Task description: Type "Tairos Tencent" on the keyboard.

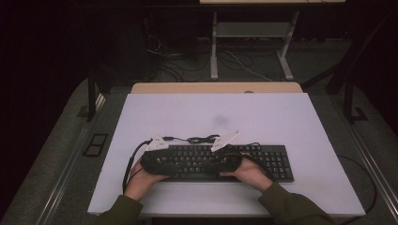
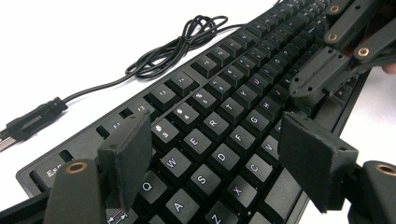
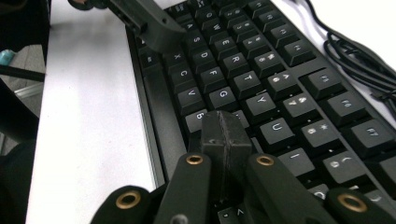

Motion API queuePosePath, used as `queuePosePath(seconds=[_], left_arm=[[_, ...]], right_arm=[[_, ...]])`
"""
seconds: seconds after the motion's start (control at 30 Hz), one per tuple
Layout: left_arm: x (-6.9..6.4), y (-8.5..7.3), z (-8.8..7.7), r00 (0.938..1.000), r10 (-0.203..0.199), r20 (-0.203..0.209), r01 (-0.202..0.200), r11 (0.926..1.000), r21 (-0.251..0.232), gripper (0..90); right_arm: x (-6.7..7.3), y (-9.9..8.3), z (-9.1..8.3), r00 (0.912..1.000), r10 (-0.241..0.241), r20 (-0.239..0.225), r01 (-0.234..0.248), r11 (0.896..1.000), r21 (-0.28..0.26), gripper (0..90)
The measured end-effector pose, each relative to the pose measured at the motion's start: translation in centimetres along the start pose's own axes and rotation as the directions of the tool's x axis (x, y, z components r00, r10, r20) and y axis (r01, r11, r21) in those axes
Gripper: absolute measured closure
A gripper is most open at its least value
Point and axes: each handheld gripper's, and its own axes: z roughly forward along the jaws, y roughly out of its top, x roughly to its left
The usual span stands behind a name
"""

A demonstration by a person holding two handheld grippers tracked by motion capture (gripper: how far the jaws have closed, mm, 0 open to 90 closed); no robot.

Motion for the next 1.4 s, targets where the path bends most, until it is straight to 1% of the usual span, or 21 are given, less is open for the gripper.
queuePosePath(seconds=[0.13,0.23,0.33,0.43,0.5,0.53,0.6,0.73,0.83,0.9,0.93,0.97,1.0,1.13,1.23,1.4], left_arm=[[0.0,0.0,0.0,1.0000,-0.002,-0.001,0.002,1.0000,-0.001,25.7],[-0.1,0.0,0.0,1.0000,0.005,0.001,-0.005,1.0000,-0.001,27.0],[-0.1,0.0,0.0,1.0000,0.005,0.003,-0.005,1.0000,0.002,29.3],[-0.3,0.0,0.0,0.9999,0.011,0.000,-0.011,0.9999,0.005,33.6],[-0.4,0.1,0.0,0.9999,0.012,0.002,-0.012,0.9999,0.004,38.2],[-0.4,0.1,-0.1,0.9999,0.014,0.003,-0.014,0.9999,0.003,41.0],[-0.5,0.1,-0.1,0.9999,0.015,0.007,-0.015,0.9999,0.002,47.5],[-0.6,0.1,-0.2,0.9993,0.022,0.029,-0.023,0.9997,0.011,63.3],[-0.7,0.1,0.0,0.9979,0.021,0.061,-0.023,0.9995,0.024,75.0],[-0.8,0.1,0.1,0.9962,0.020,0.084,-0.024,0.9990,0.039,81.4],[-0.9,0.1,0.2,0.9952,0.026,0.095,-0.030,0.9984,0.048,84.4],[-1.0,0.1,0.3,0.9946,0.020,0.102,-0.025,0.9984,0.051,87.2],[-1.0,0.1,0.4,0.9937,0.024,0.109,-0.031,0.9978,0.059,88.7],[-1.1,0.1,0.6,0.9918,0.031,0.124,-0.040,0.9965,0.074,88.7],[-1.2,0.0,0.7,0.9917,0.029,0.125,-0.039,0.9958,0.082,88.8],[-1.2,0.0,1.0,0.9907,0.049,0.127,-0.062,0.9928,0.102,88.7]], right_arm=[[-0.2,0.1,-0.5,1.0000,0.006,0.001,-0.006,1.000,-0.023,88.6],[-0.4,0.1,-0.8,0.9999,0.014,0.005,-0.014,0.999,-0.037,84.6],[-0.6,0.1,-1.2,0.9996,0.023,0.019,-0.022,0.998,-0.051,77.5],[-0.9,0.0,-1.4,0.9990,0.034,0.030,-0.032,0.997,-0.064,69.7],[-1.1,0.0,-1.6,0.9984,0.044,0.036,-0.041,0.996,-0.074,65.4],[-1.2,-0.1,-1.6,0.9979,0.054,0.037,-0.051,0.996,-0.077,61.6],[-1.4,-0.1,-1.8,0.9965,0.063,0.054,-0.059,0.995,-0.083,55.3],[-1.9,-0.3,-2.0,0.9931,0.087,0.079,-0.079,0.992,-0.099,44.4],[-2.1,-0.4,-2.2,0.9905,0.097,0.098,-0.086,0.991,-0.106,39.8],[-2.3,-0.4,-2.2,0.9894,0.105,0.100,-0.095,0.990,-0.107,39.1],[-2.4,-0.5,-2.3,0.9891,0.106,0.102,-0.095,0.990,-0.108,38.8],[-2.4,-0.5,-2.3,0.9888,0.107,0.104,-0.096,0.989,-0.108,38.3],[-2.5,-0.5,-2.3,0.9884,0.110,0.105,-0.099,0.989,-0.109,37.9],[-2.6,-0.5,-2.4,0.9875,0.112,0.111,-0.100,0.989,-0.112,37.0],[-2.6,-0.5,-2.4,0.9872,0.114,0.112,-0.101,0.988,-0.113,35.9],[-2.6,-0.5,-2.4,0.9862,0.116,0.118,-0.103,0.988,-0.114,34.1]])
